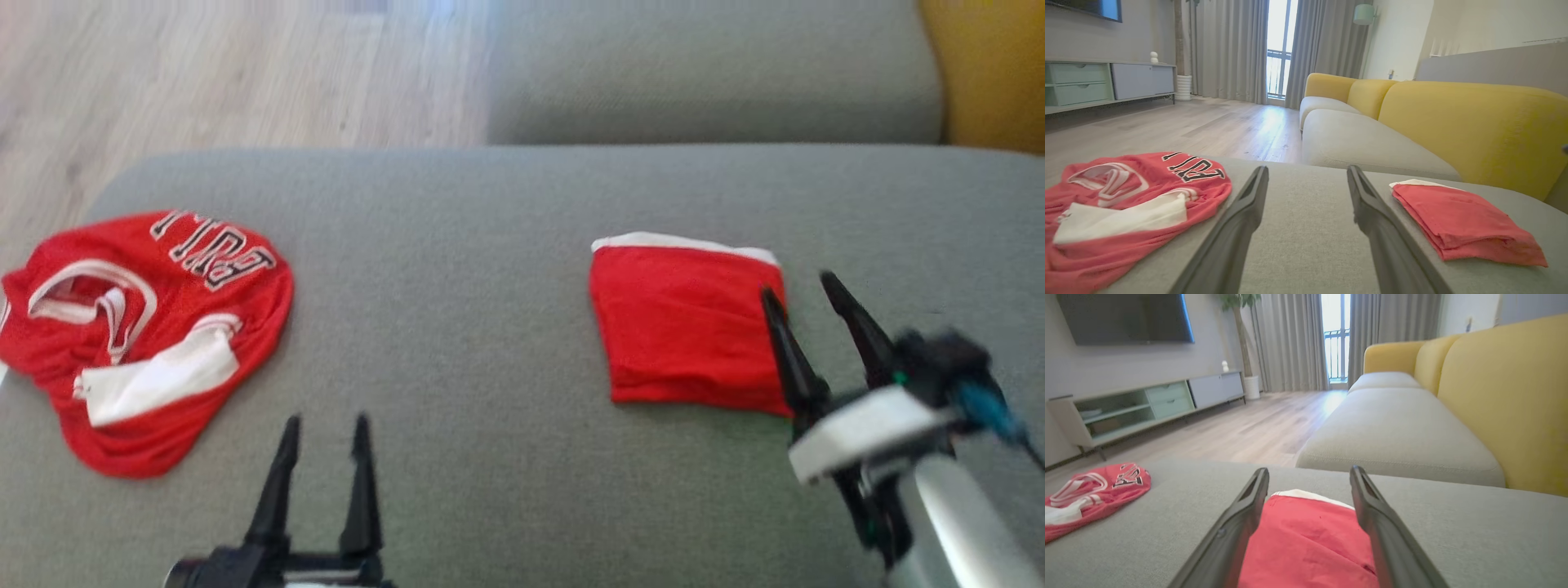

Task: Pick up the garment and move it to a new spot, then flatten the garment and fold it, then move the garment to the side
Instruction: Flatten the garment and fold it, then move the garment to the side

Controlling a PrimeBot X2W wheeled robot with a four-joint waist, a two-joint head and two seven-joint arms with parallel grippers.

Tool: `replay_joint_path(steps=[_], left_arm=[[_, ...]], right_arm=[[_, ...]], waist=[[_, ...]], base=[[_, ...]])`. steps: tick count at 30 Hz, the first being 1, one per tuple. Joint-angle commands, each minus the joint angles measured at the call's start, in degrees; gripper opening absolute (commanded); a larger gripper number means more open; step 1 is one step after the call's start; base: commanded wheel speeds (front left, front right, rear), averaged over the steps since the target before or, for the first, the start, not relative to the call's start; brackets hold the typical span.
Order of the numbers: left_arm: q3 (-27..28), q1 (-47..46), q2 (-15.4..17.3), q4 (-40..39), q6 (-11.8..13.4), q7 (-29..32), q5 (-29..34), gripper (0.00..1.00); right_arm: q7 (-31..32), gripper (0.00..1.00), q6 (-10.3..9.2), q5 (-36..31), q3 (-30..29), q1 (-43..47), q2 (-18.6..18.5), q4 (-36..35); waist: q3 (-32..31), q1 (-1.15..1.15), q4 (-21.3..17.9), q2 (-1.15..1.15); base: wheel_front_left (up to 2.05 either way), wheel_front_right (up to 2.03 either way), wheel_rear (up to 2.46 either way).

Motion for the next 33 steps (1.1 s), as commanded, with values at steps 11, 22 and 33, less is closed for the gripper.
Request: replay_joint_path(steps=[11,22,33], left_arm=[[4.48,3.86,-0.13,-1.93,2.32,-0.29,0.11,1.0],[3.6,5.97,0.1,-0.16,1.11,-0.29,5.24,1.0],[3.69,5.67,0.08,-0.34,0.35,-0.29,7.28,1.0]], right_arm=[[-10.57,1.0,-0.05,-3.92,-1.41,9.44,2.35,1.56],[-10.6,1.0,-0.05,-6.28,-3.37,13.73,5.17,0.51],[-10.6,1.0,-0.05,-7.49,-4.34,14.2,6.69,0.85]], waist=[[-5.08,0.01,-0.36,0.0],[-6.37,0.01,0.3,0.0],[-6.14,0.01,0.44,0.0]], base=[[0.0,0.0,0.0],[0.0,0.0,0.0],[0.0,0.0,0.0]])
